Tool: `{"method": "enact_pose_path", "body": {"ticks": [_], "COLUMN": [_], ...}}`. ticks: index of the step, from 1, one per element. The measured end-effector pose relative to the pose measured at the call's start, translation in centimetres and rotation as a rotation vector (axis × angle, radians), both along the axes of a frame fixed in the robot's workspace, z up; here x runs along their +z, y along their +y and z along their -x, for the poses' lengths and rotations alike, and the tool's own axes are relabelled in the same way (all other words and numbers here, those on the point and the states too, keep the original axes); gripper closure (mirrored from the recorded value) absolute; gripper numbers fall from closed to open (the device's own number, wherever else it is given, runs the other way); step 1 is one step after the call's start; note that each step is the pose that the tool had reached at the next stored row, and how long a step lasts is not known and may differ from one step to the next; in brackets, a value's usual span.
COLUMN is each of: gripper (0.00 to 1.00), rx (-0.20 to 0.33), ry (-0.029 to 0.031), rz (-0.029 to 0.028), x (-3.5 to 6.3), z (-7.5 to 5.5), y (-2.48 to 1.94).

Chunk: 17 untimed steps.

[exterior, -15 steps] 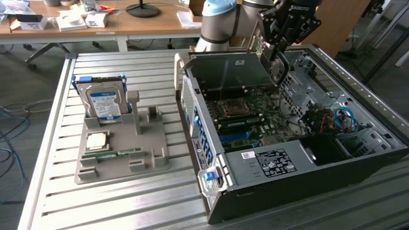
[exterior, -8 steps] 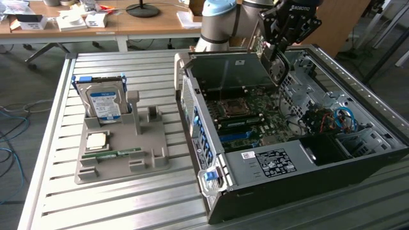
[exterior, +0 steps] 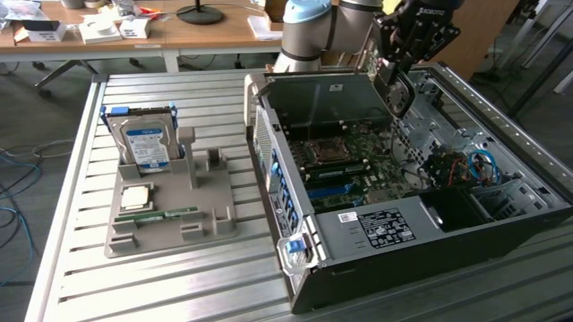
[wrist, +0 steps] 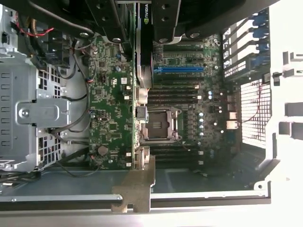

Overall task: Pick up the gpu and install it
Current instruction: 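Pick up the gpu and move the gpu toward the slot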

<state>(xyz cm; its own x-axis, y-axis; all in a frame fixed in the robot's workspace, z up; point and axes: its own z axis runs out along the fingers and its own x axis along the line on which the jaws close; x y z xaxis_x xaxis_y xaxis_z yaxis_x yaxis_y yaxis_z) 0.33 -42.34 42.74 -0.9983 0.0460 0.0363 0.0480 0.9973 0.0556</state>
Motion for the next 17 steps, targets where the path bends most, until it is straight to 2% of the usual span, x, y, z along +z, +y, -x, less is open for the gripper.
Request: {"method": "enact_pose_path", "body": {"ticks": [4,17], "gripper": [0.74,0.74], "rx": [0.000,0.000], "ry": [0.0000,0.0000], "rz": [0.0001,-0.0001], "x": [0.01,0.01], "z": [-0.63,-1.09], "y": [0.00,0.00]}}
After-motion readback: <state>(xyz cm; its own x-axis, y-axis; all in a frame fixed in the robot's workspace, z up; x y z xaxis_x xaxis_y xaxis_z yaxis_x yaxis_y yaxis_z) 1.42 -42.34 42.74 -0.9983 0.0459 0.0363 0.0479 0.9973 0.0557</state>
